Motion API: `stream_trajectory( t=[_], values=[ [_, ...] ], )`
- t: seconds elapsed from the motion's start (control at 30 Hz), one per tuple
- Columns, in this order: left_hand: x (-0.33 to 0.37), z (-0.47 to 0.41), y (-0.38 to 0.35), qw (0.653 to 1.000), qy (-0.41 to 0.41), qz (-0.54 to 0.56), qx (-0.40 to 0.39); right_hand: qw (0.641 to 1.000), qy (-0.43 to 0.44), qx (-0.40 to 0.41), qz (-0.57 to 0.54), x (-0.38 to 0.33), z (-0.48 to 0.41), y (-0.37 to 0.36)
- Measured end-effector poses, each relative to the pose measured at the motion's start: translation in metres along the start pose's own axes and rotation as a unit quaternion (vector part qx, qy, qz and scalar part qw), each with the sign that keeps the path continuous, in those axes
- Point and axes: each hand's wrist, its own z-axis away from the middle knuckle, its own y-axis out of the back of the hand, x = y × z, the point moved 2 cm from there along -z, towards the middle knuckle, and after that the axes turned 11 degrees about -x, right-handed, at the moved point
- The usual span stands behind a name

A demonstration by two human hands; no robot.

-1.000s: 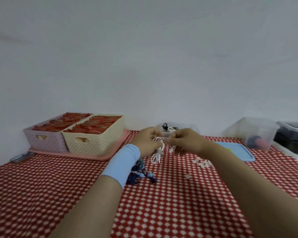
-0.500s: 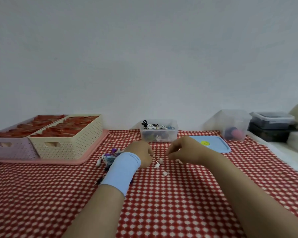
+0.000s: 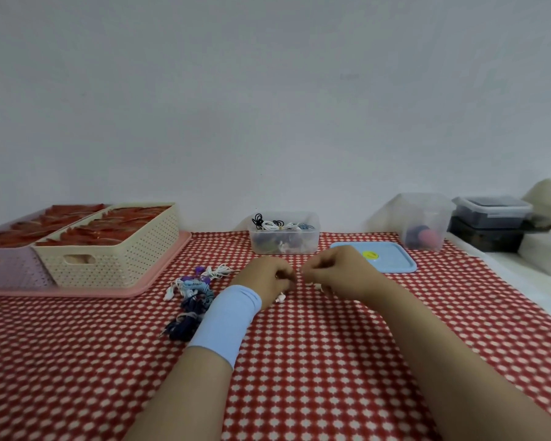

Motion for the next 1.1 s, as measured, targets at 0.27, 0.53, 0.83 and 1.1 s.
stream_trajectory(
  t=[0.27, 0.53, 0.83, 1.1],
  values=[
    [0.006, 0.008, 0.003, 0.967, -0.042, 0.217, 0.123, 0.974, -0.018, 0.061, -0.217, 0.016, 0.001, 0.016],
    [0.011, 0.014, -0.004, 0.942, -0.025, 0.327, 0.075, 0.953, -0.021, 0.005, -0.302, 0.014, 0.003, 0.011],
    [0.017, 0.019, -0.002, 0.924, -0.065, 0.367, 0.084, 0.952, -0.005, -0.045, -0.301, 0.008, 0.004, 0.007],
    [0.017, 0.021, -0.002, 0.931, -0.056, 0.353, 0.079, 0.944, -0.007, -0.085, -0.319, 0.010, 0.004, 0.006]
  ],
)
